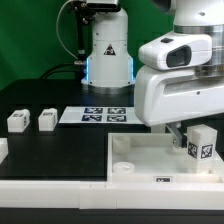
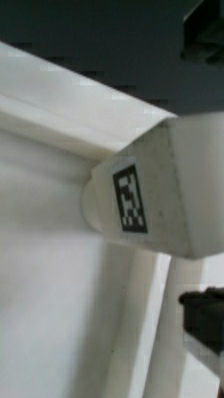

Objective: Assemble one leg

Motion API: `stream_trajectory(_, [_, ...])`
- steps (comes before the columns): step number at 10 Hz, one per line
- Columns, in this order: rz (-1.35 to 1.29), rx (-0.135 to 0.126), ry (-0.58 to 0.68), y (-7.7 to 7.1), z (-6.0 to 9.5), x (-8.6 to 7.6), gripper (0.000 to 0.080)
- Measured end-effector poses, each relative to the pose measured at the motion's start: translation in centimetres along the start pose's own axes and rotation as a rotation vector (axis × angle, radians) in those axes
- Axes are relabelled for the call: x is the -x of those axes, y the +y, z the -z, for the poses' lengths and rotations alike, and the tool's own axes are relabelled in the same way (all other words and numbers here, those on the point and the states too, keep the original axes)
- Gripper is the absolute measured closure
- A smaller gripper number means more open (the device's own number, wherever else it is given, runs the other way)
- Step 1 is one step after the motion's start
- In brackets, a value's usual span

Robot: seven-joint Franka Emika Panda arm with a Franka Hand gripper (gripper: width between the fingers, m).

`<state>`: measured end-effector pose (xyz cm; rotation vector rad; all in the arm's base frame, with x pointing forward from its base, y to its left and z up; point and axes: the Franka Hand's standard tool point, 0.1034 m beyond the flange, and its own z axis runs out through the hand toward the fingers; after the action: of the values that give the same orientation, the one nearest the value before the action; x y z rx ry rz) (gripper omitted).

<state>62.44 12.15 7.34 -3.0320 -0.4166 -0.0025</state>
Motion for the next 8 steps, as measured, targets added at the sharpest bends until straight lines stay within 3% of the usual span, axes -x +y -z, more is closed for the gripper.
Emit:
stream_trajectory(2, [0.0, 0.0, 0.0, 0.01, -0.03, 0.02, 0.0481])
stream_trajectory(5, [-0.052, 0.004, -0.002, 0.42, -0.07, 0.09, 0.0503])
stream_trajectory(8, [-0.48, -0.013, 0.015, 0.69, 0.01, -0.05, 0.0504])
